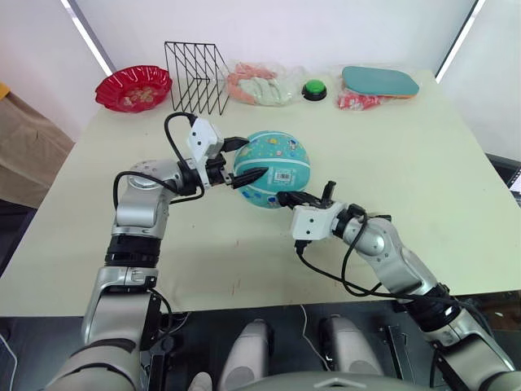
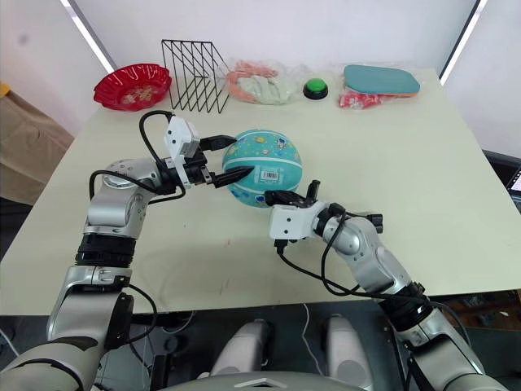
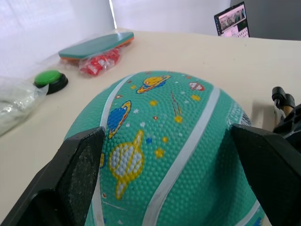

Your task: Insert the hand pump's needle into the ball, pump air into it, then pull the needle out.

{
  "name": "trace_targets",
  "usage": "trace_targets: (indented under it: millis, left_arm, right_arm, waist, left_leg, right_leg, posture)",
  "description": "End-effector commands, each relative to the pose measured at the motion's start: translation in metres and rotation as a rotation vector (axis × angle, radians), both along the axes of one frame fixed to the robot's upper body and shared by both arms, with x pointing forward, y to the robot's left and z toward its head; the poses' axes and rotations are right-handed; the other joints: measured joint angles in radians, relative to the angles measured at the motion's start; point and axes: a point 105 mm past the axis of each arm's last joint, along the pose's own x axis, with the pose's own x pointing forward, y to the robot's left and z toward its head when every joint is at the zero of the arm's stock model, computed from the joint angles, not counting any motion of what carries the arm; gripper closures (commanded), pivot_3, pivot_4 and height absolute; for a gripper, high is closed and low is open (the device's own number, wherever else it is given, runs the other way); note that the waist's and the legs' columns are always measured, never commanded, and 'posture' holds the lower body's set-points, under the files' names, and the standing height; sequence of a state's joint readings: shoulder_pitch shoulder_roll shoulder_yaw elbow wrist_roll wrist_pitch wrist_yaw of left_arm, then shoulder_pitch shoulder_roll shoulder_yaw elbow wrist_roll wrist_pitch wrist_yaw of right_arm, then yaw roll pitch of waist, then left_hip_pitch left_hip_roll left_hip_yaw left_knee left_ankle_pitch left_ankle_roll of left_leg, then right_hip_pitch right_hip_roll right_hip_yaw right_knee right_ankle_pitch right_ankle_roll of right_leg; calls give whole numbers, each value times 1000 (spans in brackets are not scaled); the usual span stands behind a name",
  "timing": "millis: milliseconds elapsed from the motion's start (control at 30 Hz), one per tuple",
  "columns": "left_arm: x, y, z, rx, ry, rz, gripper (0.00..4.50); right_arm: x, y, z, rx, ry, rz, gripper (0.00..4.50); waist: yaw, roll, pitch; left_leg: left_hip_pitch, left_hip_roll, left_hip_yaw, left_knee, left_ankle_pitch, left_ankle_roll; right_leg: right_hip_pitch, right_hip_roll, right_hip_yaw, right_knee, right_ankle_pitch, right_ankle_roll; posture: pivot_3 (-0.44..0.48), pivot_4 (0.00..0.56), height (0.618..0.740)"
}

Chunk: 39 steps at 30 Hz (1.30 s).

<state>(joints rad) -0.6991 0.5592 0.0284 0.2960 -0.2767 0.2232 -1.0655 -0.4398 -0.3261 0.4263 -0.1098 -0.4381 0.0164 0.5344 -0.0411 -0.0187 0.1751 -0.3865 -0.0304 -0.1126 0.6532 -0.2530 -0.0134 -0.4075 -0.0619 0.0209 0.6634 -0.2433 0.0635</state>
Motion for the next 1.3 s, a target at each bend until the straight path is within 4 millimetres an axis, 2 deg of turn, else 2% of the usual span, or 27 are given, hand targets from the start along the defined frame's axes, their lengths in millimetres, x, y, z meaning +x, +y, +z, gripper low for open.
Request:
trace_targets:
  millis: [33, 167, 333, 433, 567, 667, 767, 800, 867, 1300]
  left_arm:
    - [-4, -15, 10, -4, -27, -73, 0]
    - [-2, -18, 8, 14, -25, -81, 0]
    - [3, -18, -10, 94, -5, -70, 0]
    - [4, -18, -13, 90, 9, -61, 0]
    - [5, -17, -28, 147, 20, -53, 0]
    - [7, -19, -29, 131, 28, -50, 0]
    - [7, -19, -29, 129, 28, -48, 0]
    - [7, -19, -29, 129, 27, -48, 0]
    - [8, -19, -28, 126, 27, -47, 0]
    - [10, -16, -23, 79, 46, -29, 0]
  right_arm:
    - [3, 5, 42, 118, -70, 21, 4446]
    - [5, 6, 36, 97, -24, 45, 4446]
    - [7, 3, 36, 77, 17, 58, 4446]
    - [6, 1, 40, 90, 44, 64, 4446]
    - [5, -1, 39, 146, 147, 75, 4446]
    - [5, -3, 42, 168, 201, 98, 4446]
    - [5, -2, 44, 141, 193, 121, 2847]
    - [4, -2, 44, 137, 191, 124, 2553]
    - [4, 1, 46, 130, 181, 135, 1640]
    - [3, 13, 44, 144, 189, 175, 1640]
  waist:
    - [0, 0, 0]
    - [0, 0, 0]
    - [0, 0, 0]
    - [2, 0, 0]
    - [4, 0, 0]
    - [6, 0, 0]
    - [5, 0, 0]
    - [4, 0, 0]
    - [4, 0, 0]
    - [2, 0, 0]
  left_leg:
    - [0, 0, 0, 0, 0, 0]
    - [0, 0, 1, 0, 1, -2]
    - [0, 0, 1, 0, 1, -2]
    - [0, 0, 0, 0, 0, -1]
    - [1, 0, 0, 0, 0, 0]
    - [1, 0, 0, 0, 0, 1]
    - [1, 0, 0, 0, 0, 1]
    - [1, 0, 0, 0, 0, 1]
    - [1, 0, 0, 0, 0, 1]
    - [2, 0, -1, 0, 0, 0]
  right_leg:
    - [0, 0, 0, 0, 0, 0]
    - [0, 0, 0, 0, 0, 0]
    - [0, 0, 0, 0, 0, 0]
    - [0, 0, 0, 0, 0, 0]
    - [0, 0, 0, 1, 0, 0]
    - [1, 0, 0, 1, 0, 0]
    - [1, 0, 0, 1, 0, 0]
    - [1, 0, 0, 1, 0, 0]
    - [1, 0, 0, 1, 0, 0]
    - [1, 0, 0, 3, 0, 0]
  posture:
    - [0, 150, 740]
    - [0, 150, 740]
    - [0, 150, 740]
    - [0, 150, 740]
    - [0, 150, 740]
    - [0, 150, 740]
    - [0, 150, 740]
    - [0, 150, 740]
    - [0, 150, 740]
    - [0, 150, 740]
